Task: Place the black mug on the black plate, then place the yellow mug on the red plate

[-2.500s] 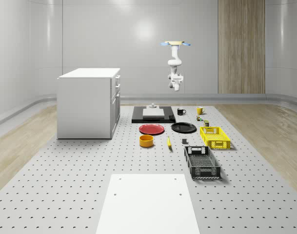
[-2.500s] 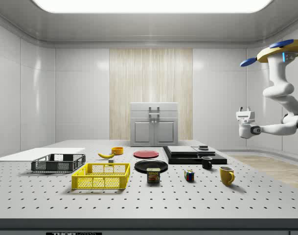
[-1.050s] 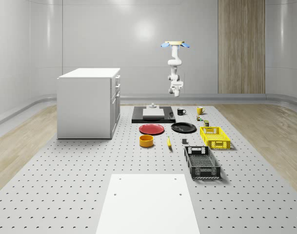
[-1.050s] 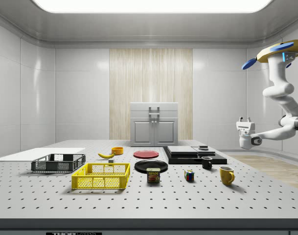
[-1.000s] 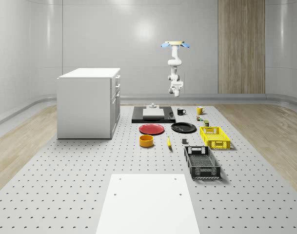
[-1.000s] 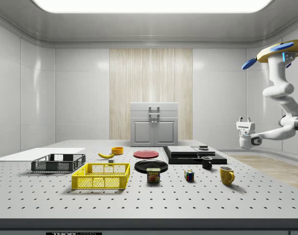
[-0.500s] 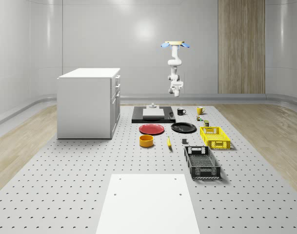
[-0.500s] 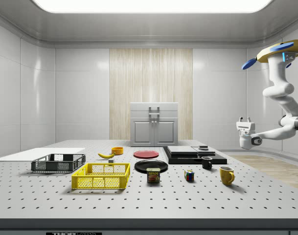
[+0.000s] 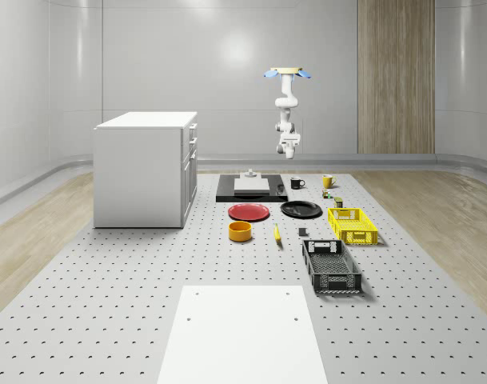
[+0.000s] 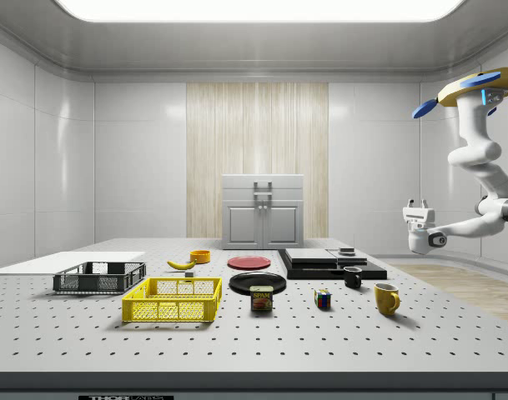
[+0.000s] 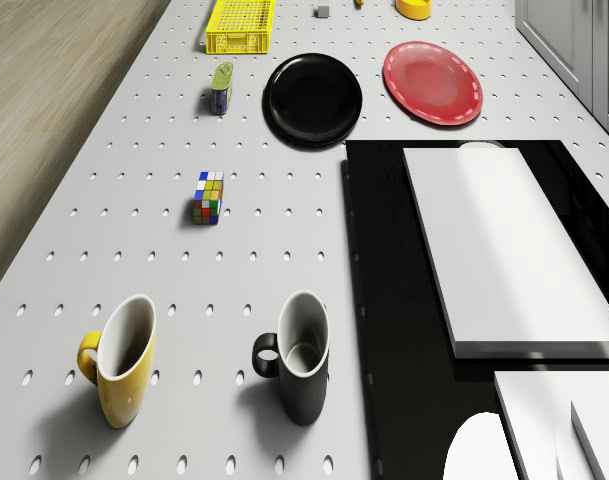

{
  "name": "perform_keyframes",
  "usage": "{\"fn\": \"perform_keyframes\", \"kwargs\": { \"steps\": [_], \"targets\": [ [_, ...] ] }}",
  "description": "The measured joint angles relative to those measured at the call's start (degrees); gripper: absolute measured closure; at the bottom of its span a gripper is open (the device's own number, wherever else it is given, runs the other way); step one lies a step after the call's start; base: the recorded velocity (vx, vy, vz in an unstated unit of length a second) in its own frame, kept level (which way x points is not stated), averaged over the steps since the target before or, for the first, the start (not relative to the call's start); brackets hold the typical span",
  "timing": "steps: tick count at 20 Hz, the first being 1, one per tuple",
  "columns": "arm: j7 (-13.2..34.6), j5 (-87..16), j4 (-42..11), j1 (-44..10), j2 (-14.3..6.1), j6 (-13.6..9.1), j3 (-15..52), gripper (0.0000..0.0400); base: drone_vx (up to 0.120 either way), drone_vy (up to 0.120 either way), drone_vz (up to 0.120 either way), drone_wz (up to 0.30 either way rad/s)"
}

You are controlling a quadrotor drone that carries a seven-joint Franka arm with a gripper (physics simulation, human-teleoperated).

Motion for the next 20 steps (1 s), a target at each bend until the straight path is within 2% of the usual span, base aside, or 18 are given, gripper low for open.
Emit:
{"fn": "perform_keyframes", "kwargs": {
  "steps": [13, 18, 20],
  "targets": [
    [0.71, -5.45, -0.64, -1.2, -0.46, 0.62, 3.88, 0.0, 0.003, 0.0, 0.0, 0.0],
    [1.81, -13.45, -1.86, -2.97, -0.87, 1.01, 9.55, 0.0, 0.12, 0.0, 0.0, 0.0],
    [2.61, -18.91, -3.13, -4.2, -1.2, 1.26, 13.36, 0.0, 0.12, 0.0, -0.12, 0.0]
  ]
}}
